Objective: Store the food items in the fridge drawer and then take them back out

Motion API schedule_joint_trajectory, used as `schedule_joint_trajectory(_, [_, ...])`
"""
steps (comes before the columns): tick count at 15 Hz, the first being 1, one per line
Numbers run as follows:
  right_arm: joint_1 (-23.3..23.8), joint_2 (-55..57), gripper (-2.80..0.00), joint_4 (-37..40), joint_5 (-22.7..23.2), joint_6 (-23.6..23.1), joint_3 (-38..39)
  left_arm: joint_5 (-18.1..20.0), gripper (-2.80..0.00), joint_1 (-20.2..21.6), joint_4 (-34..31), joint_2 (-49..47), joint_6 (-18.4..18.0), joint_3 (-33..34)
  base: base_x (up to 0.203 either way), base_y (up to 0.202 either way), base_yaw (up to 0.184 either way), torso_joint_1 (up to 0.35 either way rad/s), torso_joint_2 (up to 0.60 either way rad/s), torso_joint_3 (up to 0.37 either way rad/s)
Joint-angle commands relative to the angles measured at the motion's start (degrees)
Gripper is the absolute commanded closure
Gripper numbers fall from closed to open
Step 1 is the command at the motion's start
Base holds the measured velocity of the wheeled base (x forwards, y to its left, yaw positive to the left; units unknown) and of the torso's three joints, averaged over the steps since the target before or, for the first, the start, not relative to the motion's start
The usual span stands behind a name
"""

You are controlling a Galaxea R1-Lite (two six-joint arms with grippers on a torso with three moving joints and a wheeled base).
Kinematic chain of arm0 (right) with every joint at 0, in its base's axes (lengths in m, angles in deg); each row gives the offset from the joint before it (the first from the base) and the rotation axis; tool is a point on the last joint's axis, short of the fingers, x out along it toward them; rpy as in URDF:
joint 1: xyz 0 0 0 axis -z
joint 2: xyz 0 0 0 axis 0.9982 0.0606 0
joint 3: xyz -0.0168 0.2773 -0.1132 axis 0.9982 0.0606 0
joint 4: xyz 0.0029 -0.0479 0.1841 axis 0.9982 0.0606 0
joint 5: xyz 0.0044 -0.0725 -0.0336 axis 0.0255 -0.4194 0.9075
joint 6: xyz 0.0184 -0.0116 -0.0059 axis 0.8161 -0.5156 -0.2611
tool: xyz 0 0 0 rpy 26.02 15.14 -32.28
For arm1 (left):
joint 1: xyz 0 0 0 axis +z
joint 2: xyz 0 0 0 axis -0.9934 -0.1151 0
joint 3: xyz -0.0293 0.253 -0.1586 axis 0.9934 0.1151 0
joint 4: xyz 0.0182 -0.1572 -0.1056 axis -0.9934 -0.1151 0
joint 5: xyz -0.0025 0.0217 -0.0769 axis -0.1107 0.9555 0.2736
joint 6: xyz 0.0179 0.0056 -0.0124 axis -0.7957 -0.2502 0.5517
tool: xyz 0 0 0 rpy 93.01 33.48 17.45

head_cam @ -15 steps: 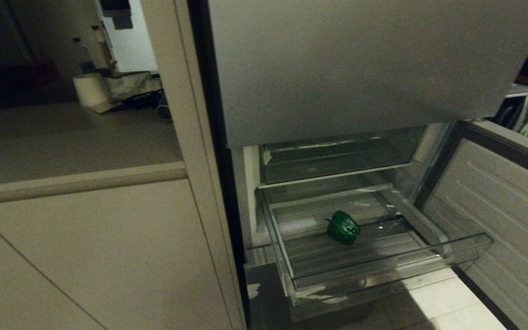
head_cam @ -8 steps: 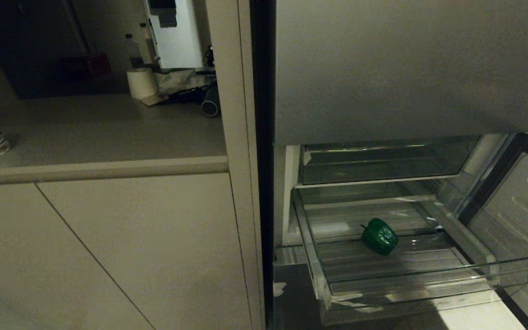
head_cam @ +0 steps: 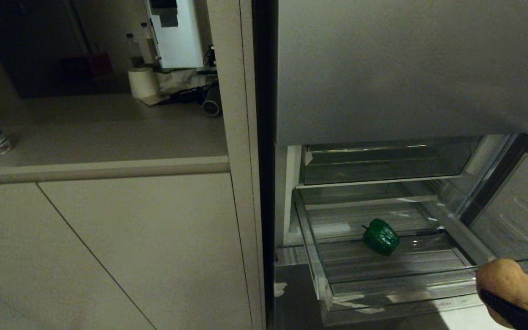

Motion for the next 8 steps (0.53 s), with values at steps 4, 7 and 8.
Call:
schedule_joint_trajectory(4, [-0.5, 33.4, 0.0, -6.4, 1.2, 4.5, -15.1, 0.0, 0.0, 0.0, 0.0, -0.1, 0.0, 0.0, 0.0, 0.0, 0.0, 0.0, 0.0, 0.0])
schedule_joint_trajectory(7, [-0.1, 39.2, 0.0, -8.0, 1.1, 5.5, -20.7, 0.0, 0.0, 0.0, 0.0, -0.1, 0.0, 0.0, 0.0, 0.0, 0.0, 0.0, 0.0, 0.0])
schedule_joint_trajectory(8, [0.5, 40.3, 0.0, -8.1, 1.1, 5.5, -21.6, 0.0, 0.0, 0.0, 0.0, -0.1, 0.0, 0.0, 0.0, 0.0, 0.0, 0.0, 0.0, 0.0])
